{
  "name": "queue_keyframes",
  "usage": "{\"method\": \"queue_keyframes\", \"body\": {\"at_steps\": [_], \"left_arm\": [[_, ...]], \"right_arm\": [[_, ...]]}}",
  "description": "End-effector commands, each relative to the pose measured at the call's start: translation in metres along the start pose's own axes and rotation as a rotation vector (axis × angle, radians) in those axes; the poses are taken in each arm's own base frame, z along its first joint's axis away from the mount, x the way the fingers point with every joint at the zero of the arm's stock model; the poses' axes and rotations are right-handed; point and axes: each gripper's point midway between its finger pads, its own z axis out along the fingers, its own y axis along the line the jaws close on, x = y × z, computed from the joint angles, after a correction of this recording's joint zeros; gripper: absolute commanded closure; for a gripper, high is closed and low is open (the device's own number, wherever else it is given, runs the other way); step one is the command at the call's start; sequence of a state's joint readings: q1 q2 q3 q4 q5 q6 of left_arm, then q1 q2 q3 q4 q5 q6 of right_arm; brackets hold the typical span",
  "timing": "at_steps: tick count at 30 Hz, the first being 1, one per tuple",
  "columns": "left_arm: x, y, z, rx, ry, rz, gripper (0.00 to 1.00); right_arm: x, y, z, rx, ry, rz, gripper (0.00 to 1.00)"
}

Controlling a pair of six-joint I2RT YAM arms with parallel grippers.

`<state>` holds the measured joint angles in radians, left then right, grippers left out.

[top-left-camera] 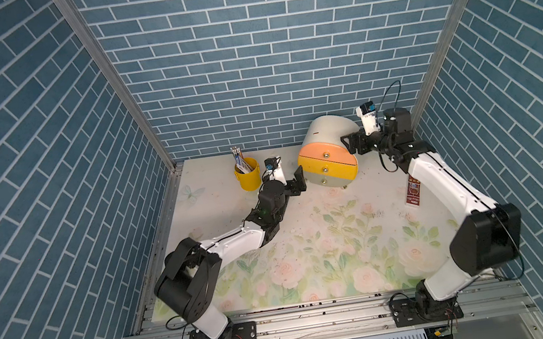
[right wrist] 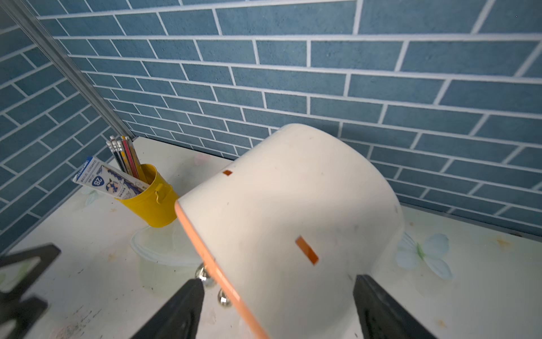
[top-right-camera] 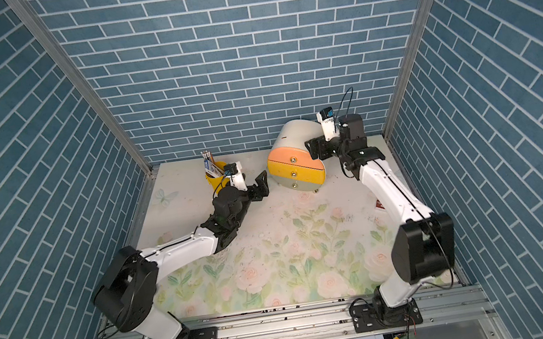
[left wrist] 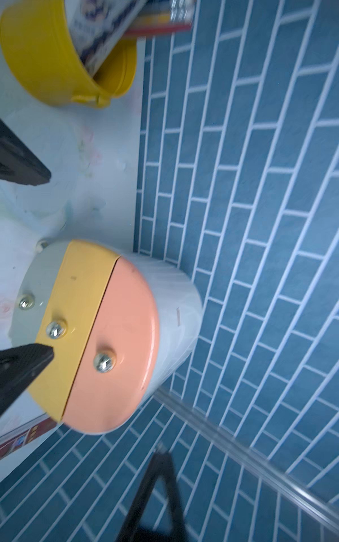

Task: Put the paint cans in the drawer according to color
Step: Close the drawer in the storage box, then reset both arms

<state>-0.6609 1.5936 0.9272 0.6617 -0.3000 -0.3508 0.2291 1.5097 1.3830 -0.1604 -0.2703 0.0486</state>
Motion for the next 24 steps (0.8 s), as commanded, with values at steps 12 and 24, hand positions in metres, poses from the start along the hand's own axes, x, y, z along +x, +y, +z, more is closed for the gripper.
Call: {"method": "queue_keyframes", "body": {"at_steps": [12, 24], "left_arm": [[-0.034, 0.223, -0.115, -0.631, -0.082, 0.039, 0.00], [0.012, 0.320, -0.155, -0.840, -0.048, 0.044, 0.00]], "right_arm": [[0.118, -0.057, -0.083, 0.445, -0.103, 0.077, 0.00], [0.192, -0.085, -0.088, 0.574, -0.227, -0.029, 0.00]]}}
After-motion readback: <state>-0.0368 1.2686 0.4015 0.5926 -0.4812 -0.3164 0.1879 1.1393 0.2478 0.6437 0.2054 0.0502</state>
